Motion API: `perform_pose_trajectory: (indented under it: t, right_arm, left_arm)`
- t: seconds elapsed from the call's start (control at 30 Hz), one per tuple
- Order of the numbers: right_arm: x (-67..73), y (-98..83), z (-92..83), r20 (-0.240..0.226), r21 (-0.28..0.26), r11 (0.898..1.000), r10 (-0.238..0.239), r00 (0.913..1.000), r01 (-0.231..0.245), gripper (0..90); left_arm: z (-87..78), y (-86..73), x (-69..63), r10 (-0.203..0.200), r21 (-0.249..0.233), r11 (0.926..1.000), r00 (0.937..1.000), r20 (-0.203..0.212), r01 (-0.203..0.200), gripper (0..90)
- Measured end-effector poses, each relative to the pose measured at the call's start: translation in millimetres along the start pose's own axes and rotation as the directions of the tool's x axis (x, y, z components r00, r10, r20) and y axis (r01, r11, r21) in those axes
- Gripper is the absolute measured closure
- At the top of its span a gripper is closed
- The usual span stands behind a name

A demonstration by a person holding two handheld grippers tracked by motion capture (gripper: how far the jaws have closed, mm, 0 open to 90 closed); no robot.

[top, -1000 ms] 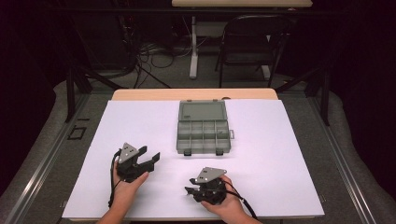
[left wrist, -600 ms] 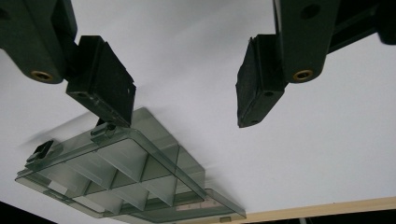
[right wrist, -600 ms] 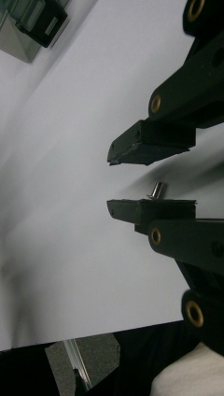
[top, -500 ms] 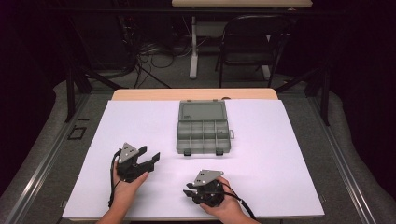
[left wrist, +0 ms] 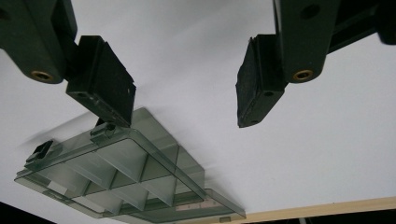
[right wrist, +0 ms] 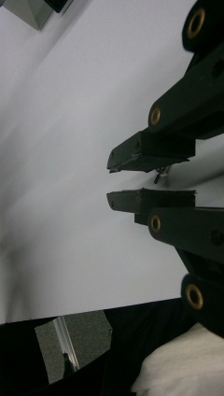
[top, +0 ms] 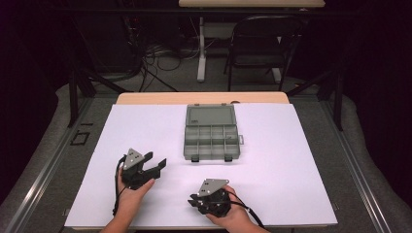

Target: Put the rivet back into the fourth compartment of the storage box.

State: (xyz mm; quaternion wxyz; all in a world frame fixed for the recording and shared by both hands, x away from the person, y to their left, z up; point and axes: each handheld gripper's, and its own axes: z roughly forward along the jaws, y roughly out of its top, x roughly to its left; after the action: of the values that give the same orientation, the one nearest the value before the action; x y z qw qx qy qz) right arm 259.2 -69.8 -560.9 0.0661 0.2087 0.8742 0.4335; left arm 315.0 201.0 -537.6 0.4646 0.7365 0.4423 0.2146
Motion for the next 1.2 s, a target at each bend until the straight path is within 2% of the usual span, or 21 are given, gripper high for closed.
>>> perform_pose_trajectory:
  t: [0.13,0.23,0.37,0.67,0.7,0.8,1.2]
  right_arm:
    - [1.0,-0.4,2.5,0.005,0.022,0.999,-0.028,0.9996,0.027,79.2]
    - [1.1,-1.2,4.9,0.024,0.046,0.998,-0.050,0.9985,0.048,83.7]
    - [0.1,-0.9,5.4,0.039,0.054,0.997,-0.048,0.9981,0.046,89.9]
    - [-4.7,0.5,0.7,0.039,0.041,0.999,-0.010,0.9992,0.008,89.9]
    - [-4.6,0.3,-0.1,0.041,0.036,0.999,0.008,0.9991,-0.009,88.6]
    - [-6.7,-0.2,-2.8,0.026,0.035,0.999,0.022,0.9994,-0.023,85.5]
    - [-10.7,-7.7,-13.1,-0.006,0.015,0.999,0.051,0.9987,-0.051,68.6]
  left_arm:
    - [0.0,0.0,-0.1,0.000,0.000,1.0000,1.0000,0.000,0.000,37.3]
    - [0.0,0.0,0.1,-0.001,0.000,1.0000,1.0000,0.000,0.001,37.3]
    - [-0.2,0.0,0.5,-0.003,-0.001,1.0000,1.0000,0.000,0.003,37.3]
    - [-0.2,0.0,0.6,-0.002,-0.001,1.0000,1.0000,-0.001,0.002,37.3]
    - [-0.3,0.0,0.6,-0.004,-0.001,1.0000,1.0000,-0.001,0.004,37.4]
    - [-0.5,0.0,0.5,-0.005,-0.002,1.0000,1.0000,0.000,0.005,37.3]
    - [-1.4,0.3,1.3,-0.001,-0.004,1.0000,1.0000,-0.003,0.001,37.4]
